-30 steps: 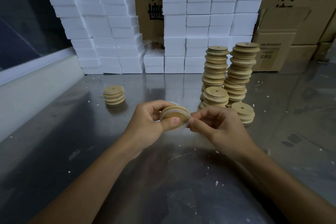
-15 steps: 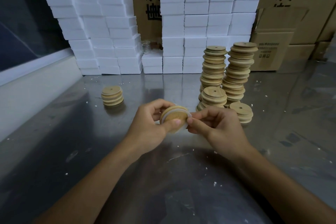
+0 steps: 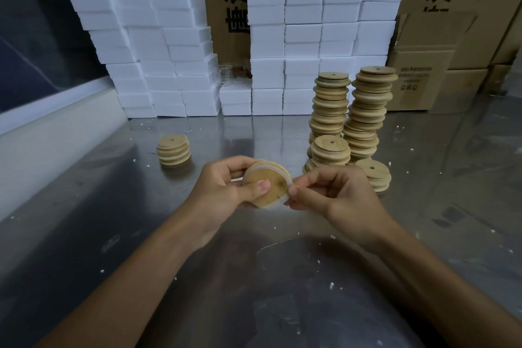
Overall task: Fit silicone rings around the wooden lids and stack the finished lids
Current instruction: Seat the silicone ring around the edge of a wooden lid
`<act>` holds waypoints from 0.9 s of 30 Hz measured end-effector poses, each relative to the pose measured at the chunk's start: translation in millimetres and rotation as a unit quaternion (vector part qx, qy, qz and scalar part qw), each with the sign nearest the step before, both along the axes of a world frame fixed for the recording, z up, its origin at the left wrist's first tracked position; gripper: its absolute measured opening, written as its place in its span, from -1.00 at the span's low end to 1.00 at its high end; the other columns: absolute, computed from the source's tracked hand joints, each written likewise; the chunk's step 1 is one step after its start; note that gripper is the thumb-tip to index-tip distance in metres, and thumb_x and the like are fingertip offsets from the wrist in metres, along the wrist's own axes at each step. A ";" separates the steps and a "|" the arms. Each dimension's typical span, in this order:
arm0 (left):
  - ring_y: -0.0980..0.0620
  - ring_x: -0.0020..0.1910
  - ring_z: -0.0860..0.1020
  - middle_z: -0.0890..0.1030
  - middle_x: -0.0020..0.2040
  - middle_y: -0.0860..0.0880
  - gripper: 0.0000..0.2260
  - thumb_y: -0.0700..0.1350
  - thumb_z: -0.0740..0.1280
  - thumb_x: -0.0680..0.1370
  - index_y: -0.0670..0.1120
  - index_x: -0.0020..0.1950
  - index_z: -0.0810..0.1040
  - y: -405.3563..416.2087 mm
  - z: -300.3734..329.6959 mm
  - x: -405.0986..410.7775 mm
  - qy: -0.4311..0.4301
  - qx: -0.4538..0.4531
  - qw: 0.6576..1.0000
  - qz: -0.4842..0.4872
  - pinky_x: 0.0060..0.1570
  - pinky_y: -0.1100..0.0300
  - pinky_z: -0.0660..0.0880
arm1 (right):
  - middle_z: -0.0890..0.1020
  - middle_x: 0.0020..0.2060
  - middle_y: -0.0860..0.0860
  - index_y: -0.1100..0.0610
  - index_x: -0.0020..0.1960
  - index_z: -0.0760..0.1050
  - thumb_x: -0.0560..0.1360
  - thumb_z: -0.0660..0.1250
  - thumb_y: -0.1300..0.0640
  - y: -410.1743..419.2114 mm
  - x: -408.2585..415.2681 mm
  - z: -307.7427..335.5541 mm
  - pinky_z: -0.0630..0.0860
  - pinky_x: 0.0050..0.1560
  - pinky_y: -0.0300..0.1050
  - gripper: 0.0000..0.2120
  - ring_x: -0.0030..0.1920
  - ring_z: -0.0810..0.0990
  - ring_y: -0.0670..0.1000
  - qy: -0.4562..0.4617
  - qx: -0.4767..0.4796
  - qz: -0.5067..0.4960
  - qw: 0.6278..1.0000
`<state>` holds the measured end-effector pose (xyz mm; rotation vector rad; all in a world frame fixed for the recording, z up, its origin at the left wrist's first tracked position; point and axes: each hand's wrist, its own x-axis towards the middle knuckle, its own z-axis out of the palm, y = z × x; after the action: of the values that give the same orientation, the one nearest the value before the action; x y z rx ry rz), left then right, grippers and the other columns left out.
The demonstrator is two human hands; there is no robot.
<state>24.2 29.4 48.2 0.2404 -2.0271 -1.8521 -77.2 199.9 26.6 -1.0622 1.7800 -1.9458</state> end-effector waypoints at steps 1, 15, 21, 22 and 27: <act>-0.11 -0.09 0.62 0.65 0.03 -0.30 -0.74 -0.31 0.44 0.40 -0.25 0.08 0.61 0.7 -0.8 -0.5 0.003 0.011 1.000 0.004 -0.15 0.08 0.61 | 0.73 -0.23 0.16 0.23 -0.15 0.68 0.34 0.50 0.14 -0.5 0.0 -0.7 0.67 -0.10 -0.14 -0.84 -0.19 0.74 0.08 -0.005 -0.004 -0.004 1.000; -0.05 -0.14 0.65 0.66 -0.13 -0.14 -0.71 -0.15 0.48 0.26 -0.19 -0.07 0.55 2.5 -4.2 -4.5 0.005 0.106 0.994 0.001 -0.12 0.02 0.65 | 0.71 -0.24 0.24 0.36 -0.15 0.64 0.45 0.43 0.37 -2.7 6.1 3.6 0.66 -0.14 -0.14 -0.95 -0.21 0.73 0.09 -0.091 -0.020 -0.007 0.996; -0.13 -0.08 0.65 0.67 -0.07 -0.23 -0.67 -0.17 0.43 0.29 -0.25 0.01 0.55 3.9 -3.5 -5.6 -0.012 0.166 0.986 -0.010 -0.01 -0.13 0.60 | 0.71 -0.27 0.24 0.37 -0.15 0.64 0.44 0.43 0.41 -0.7 6.6 6.5 0.66 -0.16 -0.15 -0.98 -0.27 0.71 0.04 -0.062 -0.014 -0.008 0.998; -0.13 -0.08 0.65 0.67 -0.06 -0.23 -0.67 -0.17 0.43 0.29 -0.25 0.01 0.54 4.5 -3.8 -6.3 -0.010 0.176 0.984 -0.009 -0.03 -0.12 0.62 | 0.71 -0.28 0.23 0.37 -0.14 0.65 0.44 0.43 0.39 -1.2 6.5 6.1 0.66 -0.16 -0.16 -0.97 -0.27 0.71 0.04 -0.056 -0.014 -0.013 0.998; -0.14 -0.14 0.68 0.67 -0.10 -0.25 -0.72 -0.21 0.43 0.28 -0.25 -0.05 0.53 9.0 -7.1 -8.5 0.002 0.226 0.974 -0.003 -0.24 0.05 0.62 | 0.72 -0.24 0.22 0.34 -0.11 0.66 0.47 0.44 0.35 -2.5 6.2 3.2 0.66 -0.12 -0.13 -0.95 -0.22 0.71 0.06 -0.053 -0.005 -0.035 0.998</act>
<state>15.7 38.4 41.0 0.3506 -1.5762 -2.2942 -71.0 197.3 29.8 -0.8923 1.7741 -2.0136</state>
